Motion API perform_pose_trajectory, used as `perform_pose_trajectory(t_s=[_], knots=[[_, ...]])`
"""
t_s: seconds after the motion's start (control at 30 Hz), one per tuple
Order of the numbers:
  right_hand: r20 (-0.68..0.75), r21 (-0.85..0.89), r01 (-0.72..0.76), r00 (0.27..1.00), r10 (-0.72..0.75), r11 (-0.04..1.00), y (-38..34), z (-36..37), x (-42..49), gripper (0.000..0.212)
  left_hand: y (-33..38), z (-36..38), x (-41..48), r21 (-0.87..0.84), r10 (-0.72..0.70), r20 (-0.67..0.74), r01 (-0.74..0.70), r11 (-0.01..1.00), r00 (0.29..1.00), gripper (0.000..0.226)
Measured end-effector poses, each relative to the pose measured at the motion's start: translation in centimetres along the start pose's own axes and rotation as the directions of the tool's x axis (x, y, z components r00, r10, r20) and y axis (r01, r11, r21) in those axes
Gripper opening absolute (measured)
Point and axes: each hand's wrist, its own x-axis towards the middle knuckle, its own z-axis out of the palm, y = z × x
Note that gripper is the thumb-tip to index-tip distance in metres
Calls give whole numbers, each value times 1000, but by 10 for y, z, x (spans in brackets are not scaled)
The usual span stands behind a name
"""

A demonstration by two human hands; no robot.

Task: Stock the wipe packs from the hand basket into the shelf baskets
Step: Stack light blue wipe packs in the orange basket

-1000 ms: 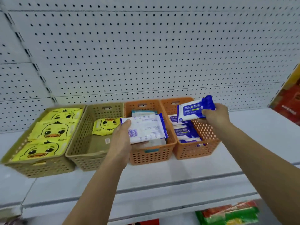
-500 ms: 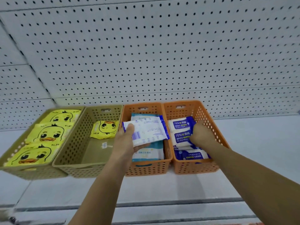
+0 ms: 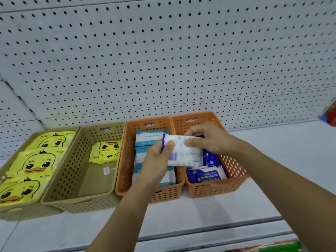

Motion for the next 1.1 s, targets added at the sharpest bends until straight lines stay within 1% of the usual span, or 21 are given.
perform_pose_trajectory(t_s=[0.1, 0.17, 0.23, 0.3, 0.37, 0.4, 0.43, 0.47, 0.5, 0.53, 0.57, 0.6, 0.63, 0.67, 0.7, 0.73, 0.83, 0.9, 0.97, 1.03, 1.1], knots=[[-59, 5, -76, 995, 76, 997, 20, -10, -10, 7, -14, 1, -6, 280, 101, 67, -116, 953, 993, 19], [-87, 10, -131, 988, 131, 991, 33, -17, -14, 9, -24, 2, -12, 482, 111, 121, -156, 862, 986, 26], [-98, -14, -175, 980, 173, 985, 41, -22, -15, 9, -29, 5, -19, 612, 116, 154, -187, 769, 981, 36], [-133, -129, -198, 975, 180, 972, 46, -25, -15, 5, -30, 8, -24, 654, 120, 161, -197, 731, 980, 46], [-188, -294, -214, 969, 163, 932, 48, -24, -16, 3, -30, 11, -25, 650, 114, 138, -177, 739, 984, 48], [-229, -332, -218, 962, 146, 918, 48, -22, -18, 4, -30, 13, -24, 639, 122, 103, -160, 752, 987, 45], [-285, -346, -212, 952, 113, 914, 46, -19, -20, 4, -28, 14, -23, 617, 142, 50, -142, 774, 989, 40], [-358, -371, -169, 933, 27, 913, 44, -16, -23, 4, -23, 17, -22, 572, 157, -16, -120, 812, 987, 35], [-429, -431, -85, 895, -121, 898, 41, -14, -26, 6, -17, 20, -20, 487, 143, -81, -86, 869, 986, 33], [-466, -503, 24, 834, -295, 864, 38, -12, -27, 10, -8, 23, -16, 344, 81, -129, -32, 938, 988, 36], [-457, -568, 138, 767, -450, 811, 35, -11, -27, 14, 2, 26, -11, 144, -30, -143, 50, 988, 989, 41], [-406, -624, 243, 711, -574, 743, 34, -10, -25, 19, 13, 28, -5, -66, -155, -109, 148, 987, 982, 46], [-335, -667, 323, 674, -658, 671, 34, -9, -23, 21, 21, 29, 0, -230, -237, -64, 216, 949, 969, 46], [-261, -695, 377, 661, -704, 612, 36, -9, -22, 23, 26, 29, 5, -325, -266, -43, 239, 915, 963, 41], [-208, -706, 398, 674, -709, 586, 38, -8, -22, 26, 28, 29, 7, -345, -259, -47, 228, 910, 965, 32], [-191, -689, 394, 711, -677, 608, 39, -8, -24, 31, 27, 27, 10, -315, -238, -68, 206, 927, 969, 24], [-344, -469, 265, 824, -450, 843, 36, -11, -30, 41, 17, 24, 11, -178, -133, -95, 115, 977, 987, 15], [-384, -365, 156, 873, -301, 918, 33, -13, -28, 42, 14, 26, 6, -116, -74, -69, 66, 991, 995, 15], [-254, -269, 64, 958, -135, 961, 31, -16, -23, 35, 10, 30, 0, -64, -38, -60, 34, 997, 997, 12], [-96, -78, -4, 995, -4, 997, 35, -16, -20, 14, 4, 34, -5, 29, 3, -69, -1, 1000, 998, 12], [-45, -28, -62, 997, 61, 998, 46, -16, -21, 7, -8, 32, -10, 301, 64, -61, -43, 953, 996, 25]])
